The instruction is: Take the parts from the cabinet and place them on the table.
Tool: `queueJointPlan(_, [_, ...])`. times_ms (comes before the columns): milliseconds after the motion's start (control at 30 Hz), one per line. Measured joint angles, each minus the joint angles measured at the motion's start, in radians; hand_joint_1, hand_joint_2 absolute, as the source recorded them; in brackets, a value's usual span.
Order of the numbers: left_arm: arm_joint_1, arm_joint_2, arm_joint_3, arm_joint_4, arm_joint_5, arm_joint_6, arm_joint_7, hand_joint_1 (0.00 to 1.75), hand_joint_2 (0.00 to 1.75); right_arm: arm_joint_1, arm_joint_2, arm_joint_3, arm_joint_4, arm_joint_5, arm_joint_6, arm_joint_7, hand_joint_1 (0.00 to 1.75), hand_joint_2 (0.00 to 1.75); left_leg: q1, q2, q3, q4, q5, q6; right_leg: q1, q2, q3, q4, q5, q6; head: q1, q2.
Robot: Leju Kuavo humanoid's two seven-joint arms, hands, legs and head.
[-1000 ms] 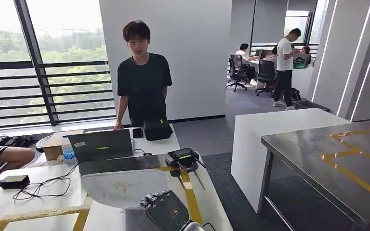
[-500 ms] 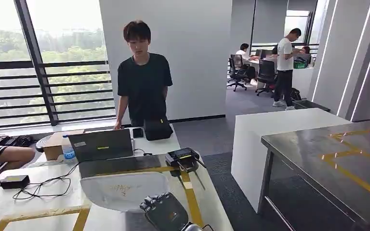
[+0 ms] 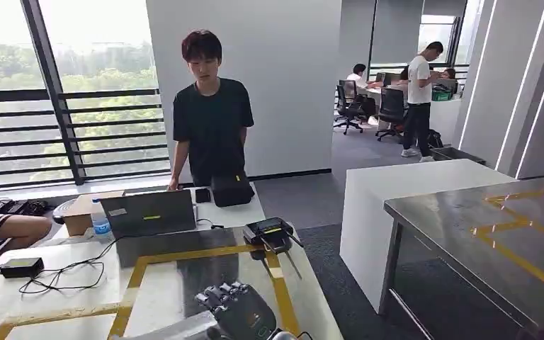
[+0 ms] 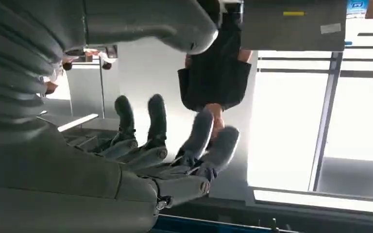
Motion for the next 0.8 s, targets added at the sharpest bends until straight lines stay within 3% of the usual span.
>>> queueJointPlan(300, [0.0, 0.0, 0.0, 0.0, 0.004, -0.006, -0.002, 0.0, 1.75, 0.001, 0.0, 0.0, 0.0, -0.008, 0.002, -0.001, 0.0, 0.0, 0.0, 0.0, 0.0, 0.0, 0.0, 0.0, 0.0, 0.0, 0.0, 0.0, 0.0, 0.0, 0.0, 0.0])
queueJointPlan(333, [0.001, 0.0, 0.0, 0.0, 0.005, -0.007, -0.004, 0.0, 0.0, 0.001, 0.0, 0.0, 0.0, -0.01, 0.002, -0.001, 0.0, 0.0, 0.0, 0.0, 0.0, 0.0, 0.0, 0.0, 0.0, 0.0, 0.0, 0.0, 0.0, 0.0, 0.0, 0.0])
queueJointPlan(800, [0.007, 0.0, 0.006, 0.0, 0.019, -0.01, -0.016, 0.0, 0.0, 0.002, 0.0, 0.0, 0.0, -0.016, 0.002, -0.001, 0.0, 0.0, 0.0, 0.0, 0.0, 0.0, 0.0, 0.0, 0.0, 0.0, 0.0, 0.0, 0.0, 0.0, 0.0, 0.0])
